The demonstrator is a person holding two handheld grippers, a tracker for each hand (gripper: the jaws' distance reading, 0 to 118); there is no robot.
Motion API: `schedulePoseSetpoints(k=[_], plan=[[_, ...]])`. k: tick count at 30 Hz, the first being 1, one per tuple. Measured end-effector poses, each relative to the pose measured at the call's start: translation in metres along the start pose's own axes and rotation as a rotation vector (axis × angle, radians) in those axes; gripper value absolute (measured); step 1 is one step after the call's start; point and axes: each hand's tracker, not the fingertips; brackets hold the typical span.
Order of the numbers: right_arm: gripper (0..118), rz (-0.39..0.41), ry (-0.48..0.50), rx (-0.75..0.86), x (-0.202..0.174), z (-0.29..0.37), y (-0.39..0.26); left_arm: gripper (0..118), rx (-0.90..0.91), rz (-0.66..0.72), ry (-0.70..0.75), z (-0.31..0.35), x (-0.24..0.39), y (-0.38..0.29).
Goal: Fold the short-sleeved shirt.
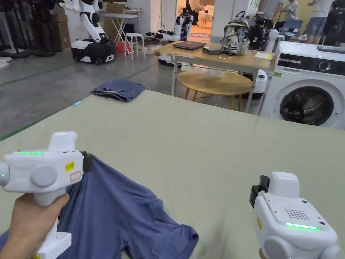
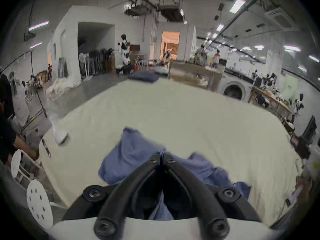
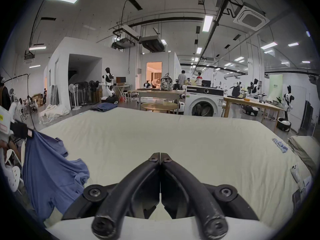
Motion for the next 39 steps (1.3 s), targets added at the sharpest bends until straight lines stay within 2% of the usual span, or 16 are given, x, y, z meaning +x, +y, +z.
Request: schedulePoseSetpoints(k=[10, 20, 30, 39], plan=[[0, -0.045, -0.082, 0.051, 0.054, 0.025, 0.016, 0, 0.171, -0.065, -0.213, 0.029, 0.106, 0.089], [0, -0.08, -0.219, 0.087, 0.128, 0.063, 0.017, 0, 0.199, -0.198, -0.476, 0.021, 0.257, 0.107], [0, -0.102, -0.384, 0.095, 0.207, 0.105, 0.007, 0, 0.064, -0.267, -0.769, 0.005, 0.416, 0.043], [0, -0.122, -0.449, 0.054, 0.237, 0.125, -0.017, 0, -0.148, -0.322, -0.862, -0.023, 0.465, -0.049]])
